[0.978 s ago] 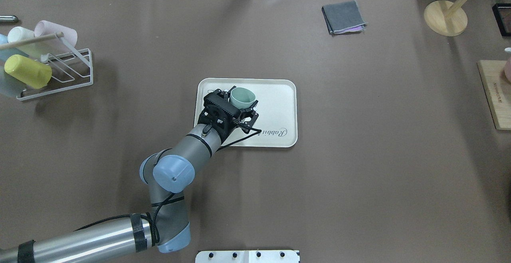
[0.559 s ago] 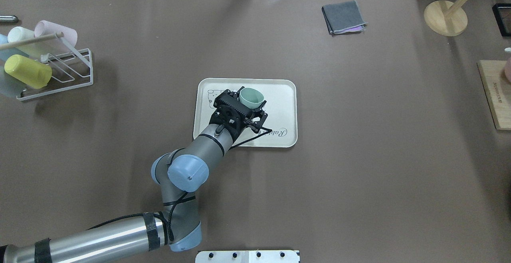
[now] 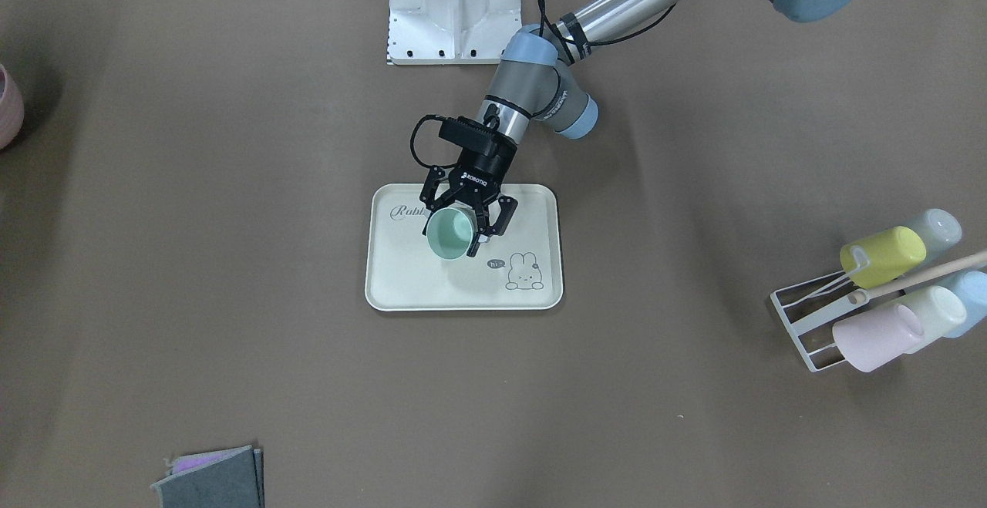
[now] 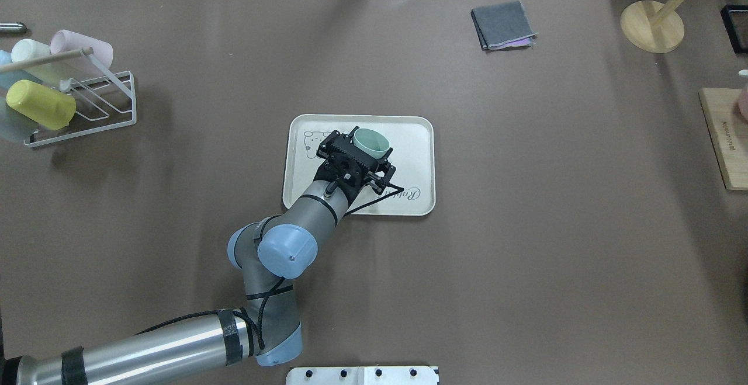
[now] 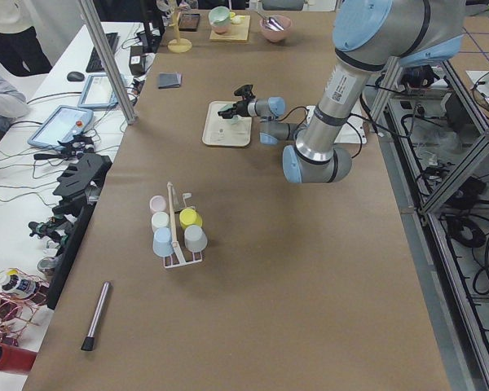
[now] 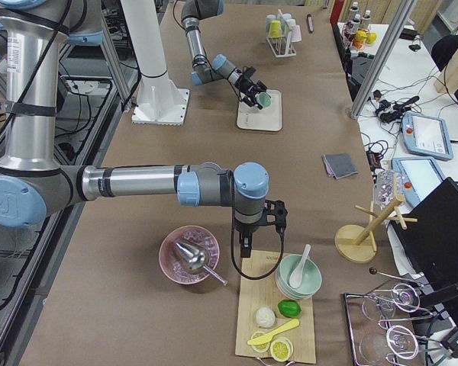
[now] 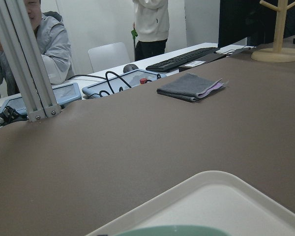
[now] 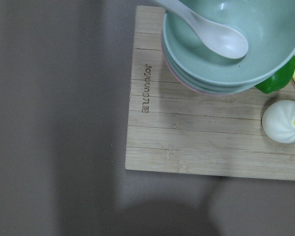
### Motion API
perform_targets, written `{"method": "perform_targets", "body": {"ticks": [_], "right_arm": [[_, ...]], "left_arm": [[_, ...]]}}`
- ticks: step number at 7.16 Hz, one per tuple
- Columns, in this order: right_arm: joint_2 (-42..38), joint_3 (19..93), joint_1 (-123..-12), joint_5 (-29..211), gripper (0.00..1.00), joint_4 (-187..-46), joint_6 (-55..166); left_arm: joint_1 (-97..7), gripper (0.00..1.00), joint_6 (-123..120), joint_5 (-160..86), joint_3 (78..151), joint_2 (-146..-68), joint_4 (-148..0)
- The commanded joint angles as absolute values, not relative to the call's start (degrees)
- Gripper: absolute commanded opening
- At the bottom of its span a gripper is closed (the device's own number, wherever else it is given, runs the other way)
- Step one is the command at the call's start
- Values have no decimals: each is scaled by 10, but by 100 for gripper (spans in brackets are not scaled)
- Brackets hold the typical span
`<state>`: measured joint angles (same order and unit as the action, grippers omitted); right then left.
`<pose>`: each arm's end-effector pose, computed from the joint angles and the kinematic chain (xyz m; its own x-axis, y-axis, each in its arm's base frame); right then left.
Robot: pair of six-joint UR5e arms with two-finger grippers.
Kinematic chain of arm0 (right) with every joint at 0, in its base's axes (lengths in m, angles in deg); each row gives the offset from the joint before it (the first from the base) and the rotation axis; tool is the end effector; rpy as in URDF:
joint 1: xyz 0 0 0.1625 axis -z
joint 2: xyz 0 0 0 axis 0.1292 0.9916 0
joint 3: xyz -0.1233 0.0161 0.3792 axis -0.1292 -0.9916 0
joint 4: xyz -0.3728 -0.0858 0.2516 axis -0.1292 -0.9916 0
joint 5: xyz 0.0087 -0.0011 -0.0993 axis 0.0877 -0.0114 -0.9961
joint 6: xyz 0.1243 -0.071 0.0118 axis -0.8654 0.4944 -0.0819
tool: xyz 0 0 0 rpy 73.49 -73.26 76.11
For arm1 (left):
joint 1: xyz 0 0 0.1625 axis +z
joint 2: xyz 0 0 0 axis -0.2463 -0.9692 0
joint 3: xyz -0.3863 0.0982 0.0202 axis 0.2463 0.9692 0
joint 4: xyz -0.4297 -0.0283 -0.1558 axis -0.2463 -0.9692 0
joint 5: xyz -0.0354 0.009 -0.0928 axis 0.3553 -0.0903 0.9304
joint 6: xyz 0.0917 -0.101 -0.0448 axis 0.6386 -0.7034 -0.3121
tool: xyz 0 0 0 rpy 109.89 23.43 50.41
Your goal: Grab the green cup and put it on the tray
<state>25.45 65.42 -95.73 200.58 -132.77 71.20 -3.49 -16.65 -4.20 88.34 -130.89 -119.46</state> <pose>0.0211 -0.4904 0.6222 0.7327 -0.0349 0.6796 0.0195 0.9994 0.0303 0.7033 -0.4533 0.2122 0.6974 0.5160 -0.4974 0.4017 0.2933 0.8675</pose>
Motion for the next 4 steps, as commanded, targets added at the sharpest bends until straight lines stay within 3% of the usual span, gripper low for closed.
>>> {"method": "perform_targets", "body": {"ticks": [1,4], "right_arm": [[254,654,-955,2007,100,-1328,713],[254,654,-955,2006,100,-1328,713]], "left_arm": [[-35,84,-166,-42,883,-1311,-1192],[-35,85,-166,-41,883,-1310,-1192]]}}
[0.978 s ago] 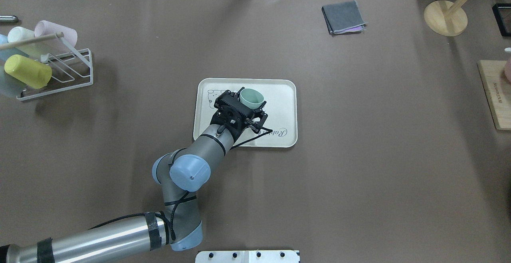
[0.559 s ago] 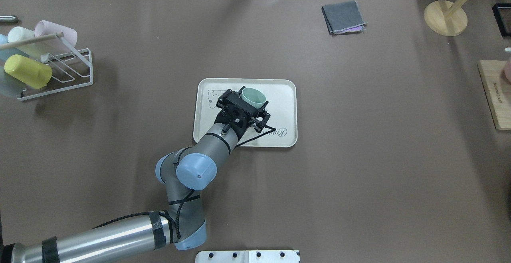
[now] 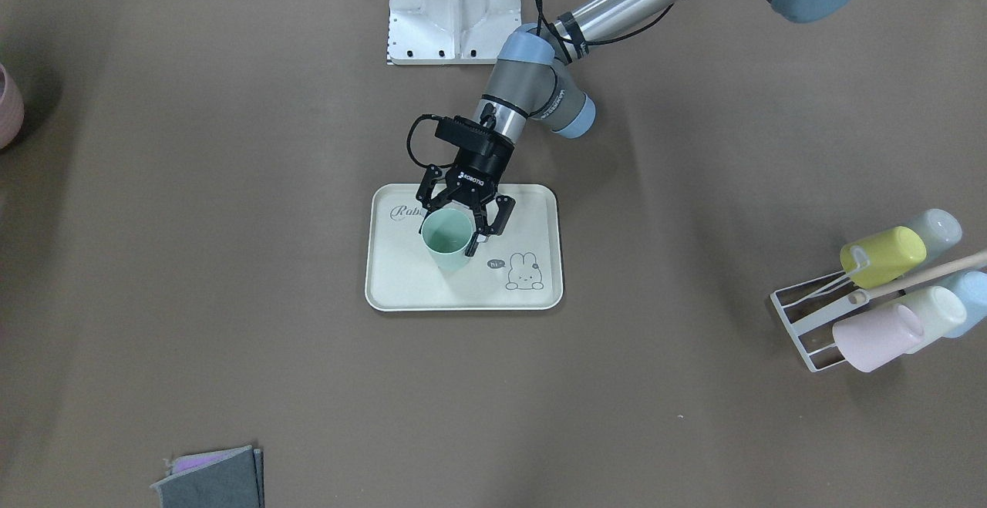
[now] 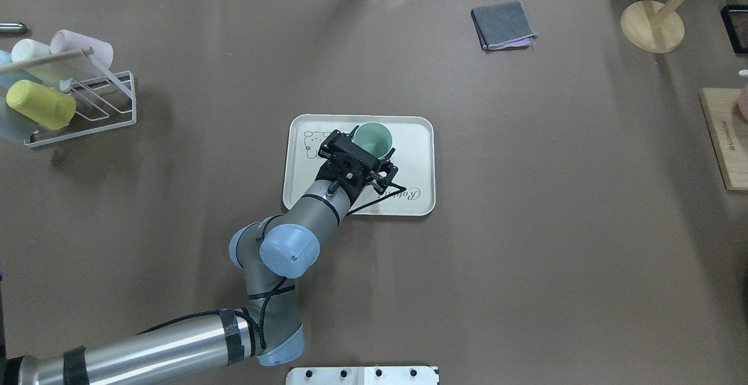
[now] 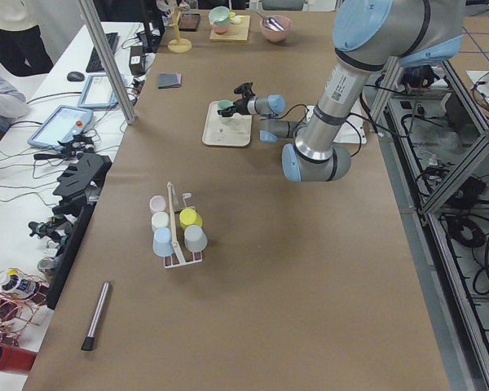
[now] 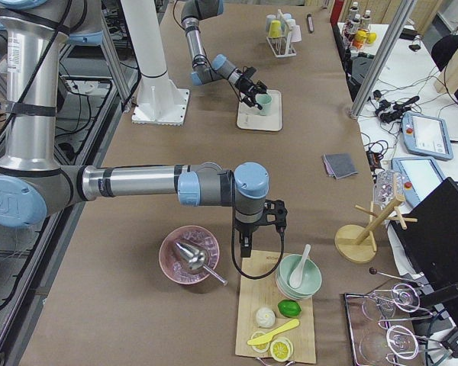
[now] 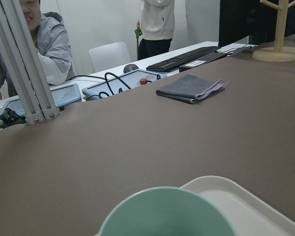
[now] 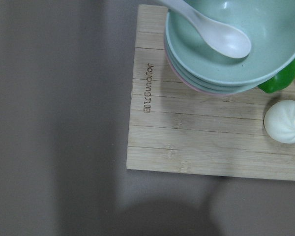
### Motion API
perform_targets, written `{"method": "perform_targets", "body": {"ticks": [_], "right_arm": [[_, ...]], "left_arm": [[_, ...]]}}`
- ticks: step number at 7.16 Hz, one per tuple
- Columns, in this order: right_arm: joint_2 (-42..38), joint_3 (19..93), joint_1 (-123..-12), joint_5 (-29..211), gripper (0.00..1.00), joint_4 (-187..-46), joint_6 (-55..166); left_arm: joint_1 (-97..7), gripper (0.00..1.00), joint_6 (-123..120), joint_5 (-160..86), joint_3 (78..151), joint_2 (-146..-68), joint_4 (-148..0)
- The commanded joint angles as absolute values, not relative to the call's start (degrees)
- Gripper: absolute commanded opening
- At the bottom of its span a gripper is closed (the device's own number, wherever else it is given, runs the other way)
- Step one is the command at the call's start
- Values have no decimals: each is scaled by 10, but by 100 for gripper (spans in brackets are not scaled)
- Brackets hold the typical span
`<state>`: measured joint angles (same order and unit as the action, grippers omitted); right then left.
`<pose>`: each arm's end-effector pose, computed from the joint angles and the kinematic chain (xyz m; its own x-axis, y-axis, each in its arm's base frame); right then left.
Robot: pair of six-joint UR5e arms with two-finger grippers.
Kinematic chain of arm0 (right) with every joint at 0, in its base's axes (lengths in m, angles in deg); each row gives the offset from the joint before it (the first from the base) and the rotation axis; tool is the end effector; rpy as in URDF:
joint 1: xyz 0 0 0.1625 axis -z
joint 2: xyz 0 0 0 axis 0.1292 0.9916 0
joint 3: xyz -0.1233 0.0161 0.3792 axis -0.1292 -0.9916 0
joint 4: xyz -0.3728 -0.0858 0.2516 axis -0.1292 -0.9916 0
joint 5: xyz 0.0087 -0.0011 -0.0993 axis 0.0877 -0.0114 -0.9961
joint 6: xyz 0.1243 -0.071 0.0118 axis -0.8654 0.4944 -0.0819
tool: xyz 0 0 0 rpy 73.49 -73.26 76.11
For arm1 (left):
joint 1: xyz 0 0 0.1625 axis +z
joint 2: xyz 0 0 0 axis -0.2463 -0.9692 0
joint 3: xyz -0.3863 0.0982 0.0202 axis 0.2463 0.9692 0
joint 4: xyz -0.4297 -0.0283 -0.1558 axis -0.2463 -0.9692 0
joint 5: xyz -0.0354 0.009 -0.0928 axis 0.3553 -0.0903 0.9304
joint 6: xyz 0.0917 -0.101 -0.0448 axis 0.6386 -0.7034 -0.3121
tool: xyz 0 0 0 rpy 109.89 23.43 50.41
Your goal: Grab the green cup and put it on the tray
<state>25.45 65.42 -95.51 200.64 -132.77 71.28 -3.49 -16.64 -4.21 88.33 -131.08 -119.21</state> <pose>0.0191 -0.4904 0.6221 0.7318 -0.0391 0.6803 0.0243 0.9992 0.0313 0.7039 -0.4535 0.2101 0.6981 0.5158 -0.4966 0.4007 0.2934 0.8680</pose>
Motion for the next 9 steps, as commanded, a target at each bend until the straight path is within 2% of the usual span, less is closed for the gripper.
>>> {"method": "perform_targets", "body": {"ticks": [1,3,5,7,9], "right_arm": [[254,654,-955,2006,100,-1328,713],[254,652,-955,2006,100,-1328,713],[254,652,-955,2006,100,-1328,713],[254,651,-955,2005,100,-1328,712],[254,651,-955,2005,100,-1328,712]], "left_arm": [[-35,86,-166,-41,883,-1310,-1192],[-36,97,-167,-39,889,-1309,-1196],[-49,98,-161,-34,928,-1306,-1193],[-94,98,-161,37,1018,-1282,-1122],[-153,98,-174,93,1136,-1277,-943]]}}
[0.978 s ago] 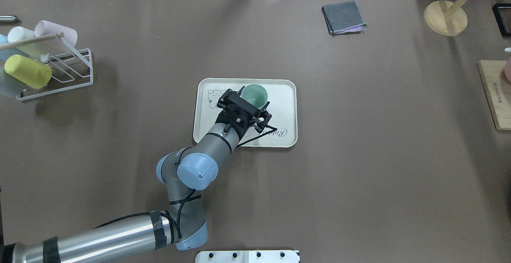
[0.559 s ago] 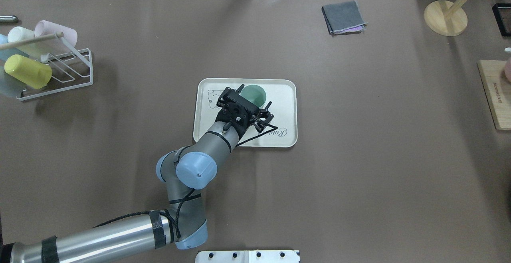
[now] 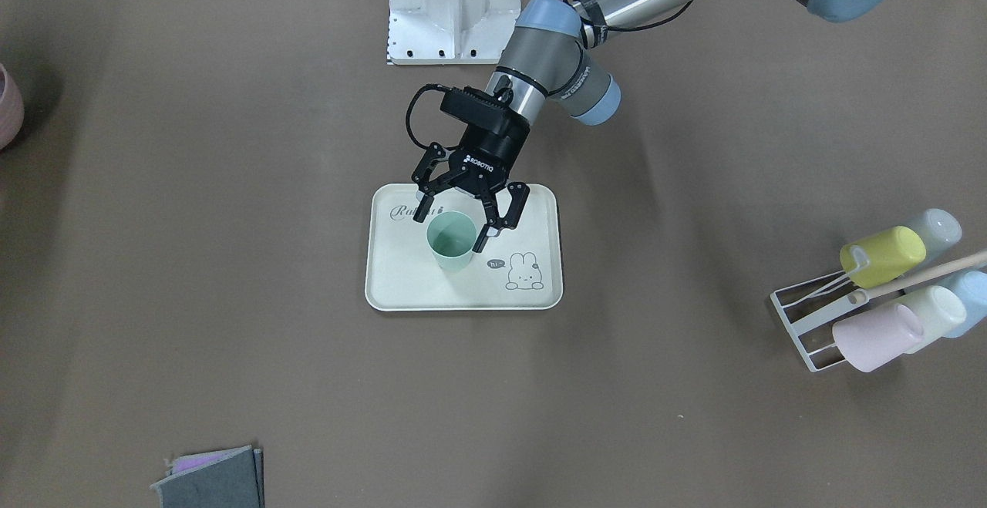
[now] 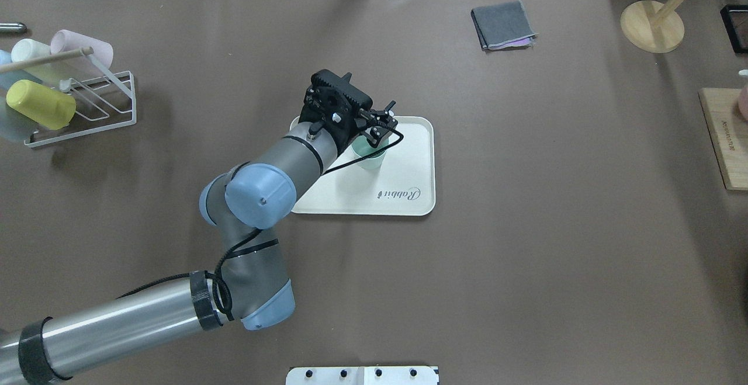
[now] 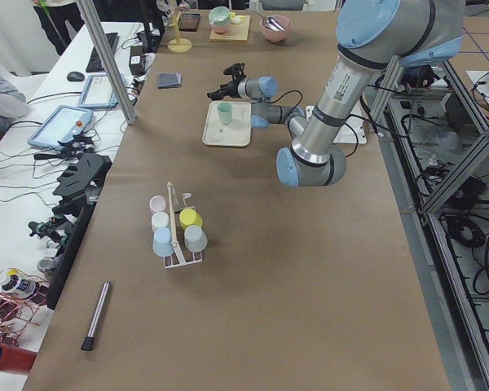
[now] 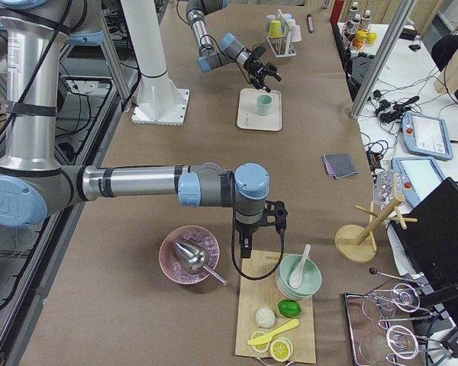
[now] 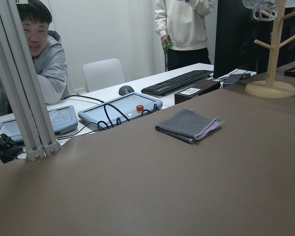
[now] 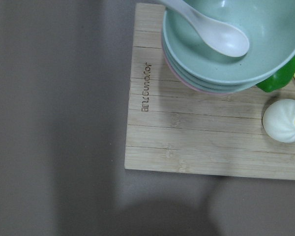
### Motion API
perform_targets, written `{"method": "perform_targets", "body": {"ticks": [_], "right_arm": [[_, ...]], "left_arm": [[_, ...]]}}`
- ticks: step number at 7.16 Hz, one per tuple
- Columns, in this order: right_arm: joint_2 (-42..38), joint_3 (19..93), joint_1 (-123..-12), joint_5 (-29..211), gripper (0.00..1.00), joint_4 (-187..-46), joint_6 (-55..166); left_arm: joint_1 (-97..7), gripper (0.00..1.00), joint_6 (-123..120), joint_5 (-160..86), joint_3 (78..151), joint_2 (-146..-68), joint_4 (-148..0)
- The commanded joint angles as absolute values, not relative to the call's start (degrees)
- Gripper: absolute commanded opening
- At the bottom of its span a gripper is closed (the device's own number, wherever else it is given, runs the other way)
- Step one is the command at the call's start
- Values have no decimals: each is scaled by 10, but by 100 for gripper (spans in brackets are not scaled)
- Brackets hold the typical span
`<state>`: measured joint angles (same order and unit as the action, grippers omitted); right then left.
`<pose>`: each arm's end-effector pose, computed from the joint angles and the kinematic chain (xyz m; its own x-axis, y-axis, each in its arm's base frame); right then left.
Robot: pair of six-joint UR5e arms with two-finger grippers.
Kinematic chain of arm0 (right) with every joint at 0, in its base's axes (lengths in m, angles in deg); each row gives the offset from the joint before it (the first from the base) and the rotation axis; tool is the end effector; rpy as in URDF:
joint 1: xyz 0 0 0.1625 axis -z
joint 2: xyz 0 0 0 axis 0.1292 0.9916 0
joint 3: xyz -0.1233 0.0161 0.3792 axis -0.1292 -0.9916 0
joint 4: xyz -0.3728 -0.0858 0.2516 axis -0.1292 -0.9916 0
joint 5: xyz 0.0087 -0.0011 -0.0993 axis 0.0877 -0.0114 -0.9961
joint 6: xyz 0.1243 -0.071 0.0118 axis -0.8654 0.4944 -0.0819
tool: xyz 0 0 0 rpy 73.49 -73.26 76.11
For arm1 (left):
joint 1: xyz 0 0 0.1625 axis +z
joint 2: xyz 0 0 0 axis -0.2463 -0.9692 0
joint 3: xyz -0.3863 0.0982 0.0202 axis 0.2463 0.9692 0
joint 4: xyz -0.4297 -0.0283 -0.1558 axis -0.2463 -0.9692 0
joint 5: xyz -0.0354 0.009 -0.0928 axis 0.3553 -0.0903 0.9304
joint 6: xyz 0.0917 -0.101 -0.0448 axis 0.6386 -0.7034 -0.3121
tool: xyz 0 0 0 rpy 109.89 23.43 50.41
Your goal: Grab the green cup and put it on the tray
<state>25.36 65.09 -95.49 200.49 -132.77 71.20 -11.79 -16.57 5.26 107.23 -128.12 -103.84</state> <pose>0.0192 -0.4908 0.6247 0.7337 -0.0351 0.6785 0.0236 0.9994 0.0262 0.5877 -0.5065 0.1141 0.6835 0.5326 -0.4991 0.4014 0.2968 0.8665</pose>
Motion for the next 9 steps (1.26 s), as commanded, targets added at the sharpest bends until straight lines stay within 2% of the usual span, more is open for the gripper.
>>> {"method": "perform_targets", "body": {"ticks": [1,2,4,6,9], "right_arm": [[254,651,-955,2005,100,-1328,712],[254,651,-954,2005,100,-1328,712],[254,651,-953,2005,100,-1328,712],[254,652,-953,2003,100,-1328,712],[254,651,-952,1997,100,-1328,712]], "left_arm": [[-210,98,-183,155,1196,-1232,-894],[-296,98,-184,256,1234,-1183,-872],[-490,98,-182,468,1235,-1118,-863],[-610,98,-176,565,1230,-1055,-854],[-705,98,-163,633,1136,-1065,-812]]}}
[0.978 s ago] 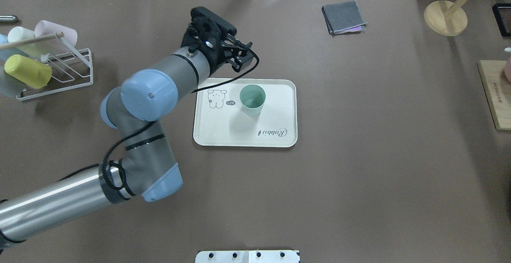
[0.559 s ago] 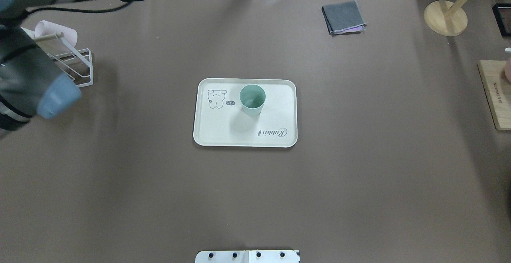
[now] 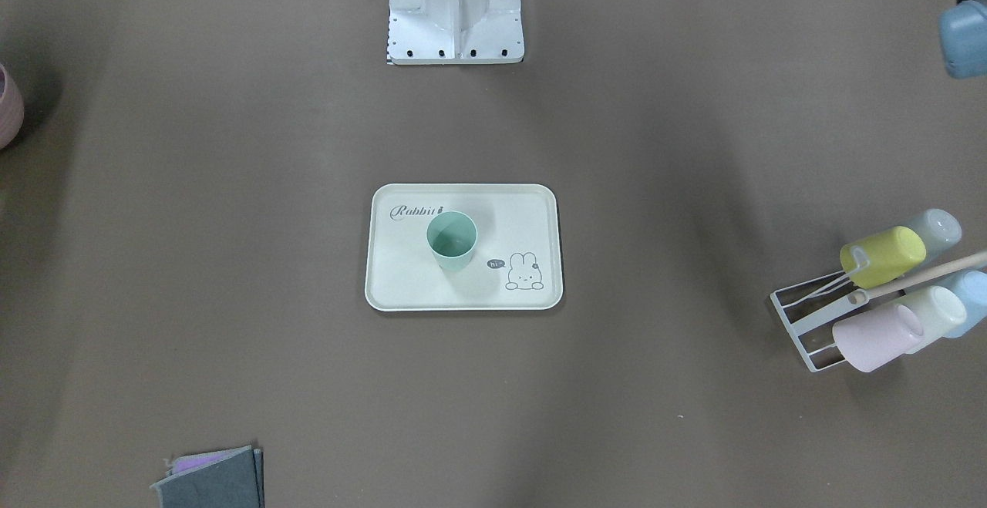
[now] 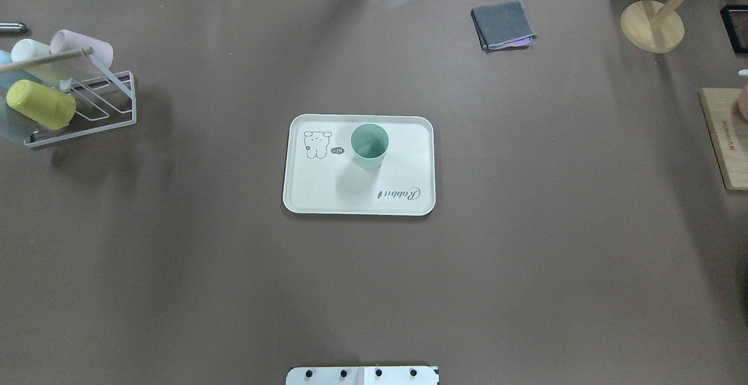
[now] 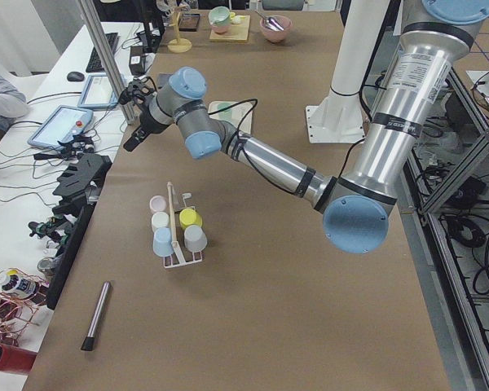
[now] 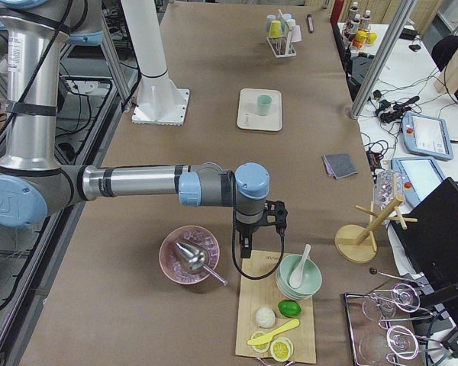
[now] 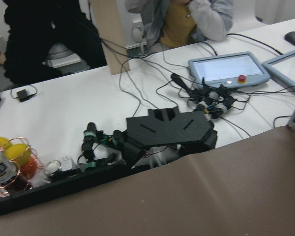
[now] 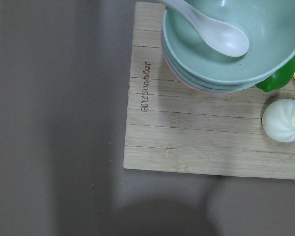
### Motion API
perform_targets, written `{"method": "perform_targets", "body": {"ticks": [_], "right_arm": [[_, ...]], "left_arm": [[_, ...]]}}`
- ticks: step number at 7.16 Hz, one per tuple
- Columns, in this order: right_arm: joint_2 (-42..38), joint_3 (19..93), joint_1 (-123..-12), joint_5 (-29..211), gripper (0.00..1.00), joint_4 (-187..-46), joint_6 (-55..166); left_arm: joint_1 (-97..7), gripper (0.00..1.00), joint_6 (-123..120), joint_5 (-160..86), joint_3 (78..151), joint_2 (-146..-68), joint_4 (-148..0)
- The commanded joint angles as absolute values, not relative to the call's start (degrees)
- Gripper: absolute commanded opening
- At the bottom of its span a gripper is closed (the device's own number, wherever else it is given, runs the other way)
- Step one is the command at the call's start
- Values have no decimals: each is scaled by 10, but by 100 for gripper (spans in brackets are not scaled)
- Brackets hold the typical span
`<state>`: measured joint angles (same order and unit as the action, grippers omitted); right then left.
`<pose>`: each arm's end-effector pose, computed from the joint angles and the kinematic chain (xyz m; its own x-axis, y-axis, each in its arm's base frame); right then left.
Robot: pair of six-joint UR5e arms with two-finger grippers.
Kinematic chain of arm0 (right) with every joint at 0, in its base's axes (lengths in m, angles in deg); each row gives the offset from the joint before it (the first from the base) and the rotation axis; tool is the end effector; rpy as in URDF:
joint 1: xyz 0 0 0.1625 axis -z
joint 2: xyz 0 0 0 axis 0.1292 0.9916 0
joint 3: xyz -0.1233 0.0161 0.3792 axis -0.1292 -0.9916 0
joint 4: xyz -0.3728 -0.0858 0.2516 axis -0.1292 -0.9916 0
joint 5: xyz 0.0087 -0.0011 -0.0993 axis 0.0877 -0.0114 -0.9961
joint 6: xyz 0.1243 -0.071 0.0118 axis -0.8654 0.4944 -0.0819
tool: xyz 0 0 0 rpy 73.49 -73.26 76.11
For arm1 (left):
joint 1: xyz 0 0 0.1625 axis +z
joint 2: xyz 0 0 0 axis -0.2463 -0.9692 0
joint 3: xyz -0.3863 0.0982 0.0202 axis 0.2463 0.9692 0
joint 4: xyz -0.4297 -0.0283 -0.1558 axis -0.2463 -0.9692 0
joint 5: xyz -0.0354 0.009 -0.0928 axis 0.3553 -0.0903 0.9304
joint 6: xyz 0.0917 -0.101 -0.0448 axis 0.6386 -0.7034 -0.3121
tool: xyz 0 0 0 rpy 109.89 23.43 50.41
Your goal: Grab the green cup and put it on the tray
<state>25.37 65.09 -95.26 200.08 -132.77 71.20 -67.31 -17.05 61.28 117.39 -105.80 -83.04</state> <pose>0.0180 -0.4908 0.6255 0.7384 -0.0379 0.6733 0.0276 0.9993 0.0261 0.0399 -0.6936 0.3562 0.7300 0.2031 -0.6526 0.3329 0.7283 0.5990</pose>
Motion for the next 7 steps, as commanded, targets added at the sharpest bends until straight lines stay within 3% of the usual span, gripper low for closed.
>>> {"method": "perform_targets", "body": {"ticks": [1,4,6,7], "right_arm": [[254,651,-952,1997,100,-1328,712],[254,651,-951,1997,100,-1328,712],[252,651,-951,1996,100,-1328,712],[252,652,-951,1998,100,-1328,712]], "left_arm": [[-726,98,-124,631,1106,-1066,-811],[-791,98,-12,732,1057,-1063,-698],[-805,98,82,765,1070,-1054,-595],[-813,98,83,781,1117,-1005,-550]]}}
